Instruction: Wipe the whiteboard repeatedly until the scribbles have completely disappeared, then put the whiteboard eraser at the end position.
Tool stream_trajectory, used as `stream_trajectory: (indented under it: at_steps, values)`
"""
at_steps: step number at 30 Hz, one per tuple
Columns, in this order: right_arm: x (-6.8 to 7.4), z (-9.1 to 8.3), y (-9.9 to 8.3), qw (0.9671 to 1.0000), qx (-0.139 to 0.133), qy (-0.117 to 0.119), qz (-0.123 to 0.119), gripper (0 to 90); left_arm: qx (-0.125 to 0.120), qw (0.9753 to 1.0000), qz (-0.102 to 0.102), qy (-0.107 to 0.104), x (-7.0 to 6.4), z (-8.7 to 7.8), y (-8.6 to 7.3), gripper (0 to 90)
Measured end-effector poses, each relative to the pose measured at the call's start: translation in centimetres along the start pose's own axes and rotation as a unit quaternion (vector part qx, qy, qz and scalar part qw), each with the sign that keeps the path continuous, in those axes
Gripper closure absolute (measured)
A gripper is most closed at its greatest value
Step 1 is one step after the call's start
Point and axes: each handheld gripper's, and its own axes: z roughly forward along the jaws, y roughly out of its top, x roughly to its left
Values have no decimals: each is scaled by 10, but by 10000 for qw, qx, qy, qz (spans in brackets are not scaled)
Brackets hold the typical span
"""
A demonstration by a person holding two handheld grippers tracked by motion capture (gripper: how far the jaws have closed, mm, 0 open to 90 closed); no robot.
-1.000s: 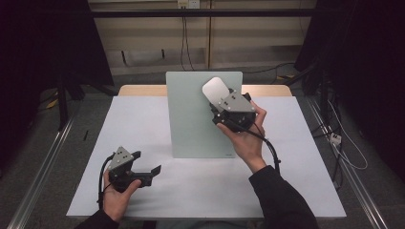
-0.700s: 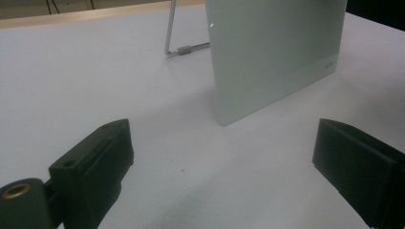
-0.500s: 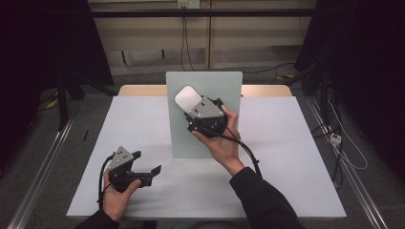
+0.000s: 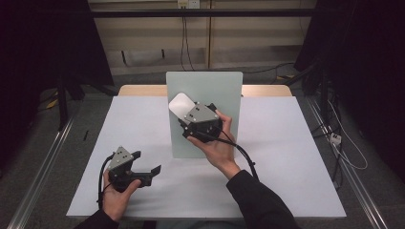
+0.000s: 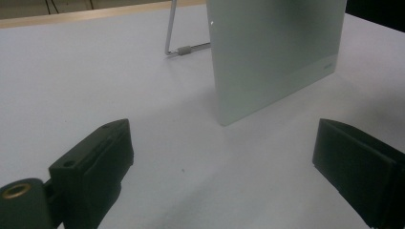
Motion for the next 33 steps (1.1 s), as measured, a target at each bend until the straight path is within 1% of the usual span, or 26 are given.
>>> stream_trajectory:
  at_steps: [2, 3, 9, 10, 11, 12, 14, 17, 19, 21, 23, 32, 33]
  values:
    - [-2, -2, -2, 10000, 1, 3, 17, 316, 3, 10000, -6, 2, 0, 0, 0, 63]
    - [-3, -3, -2, 10000, 0, -34, 12, 316, 11, 10000, -4, -3, 0, 0, 0, 63]
    - [-13, -13, -6, 9999, -28, -73, 142, 315, 21, 10000, -24, 11, 1, 1, -1, 63]
    - [-15, -15, -7, 9999, -19, -78, 126, 315, 18, 10000, -29, 22, 1, 1, -1, 63]
    - [-16, -16, -7, 9999, -14, -84, 145, 316, -10, 9999, -103, 25, 1, 2, -1, 63]
    - [-17, -18, -8, 9998, -15, -59, 171, 316, -7, 9999, -110, 18, 1, 2, -1, 63]
    - [-20, -20, -9, 9998, 3, -71, 183, 316, 41, 10000, -57, 10, 1, 2, -1, 63]
    - [-23, -23, -11, 9996, -18, -48, 272, 316, 37, 10000, -46, 5, 2, 2, -1, 63]
    - [-24, -25, -12, 9996, -20, -24, 265, 316, -16, 10000, -98, 13, 1, 2, -1, 63]
    - [-24, -26, -13, 9996, -29, 7, 272, 316, -1, 10000, -41, 22, 2, 2, -1, 62]
    - [-24, -28, -14, 9996, -28, 31, 282, 316, 19, 10000, -63, 3, 2, 2, -1, 63]
    - [-28, -34, -21, 9990, -15, 207, 387, 316, 17, 10000, -24, 3, 1, 1, 0, 63]
    - [-29, -35, -22, 9991, 5, 219, 367, 315, 16, 10000, -18, 9, 1, 1, 0, 63]
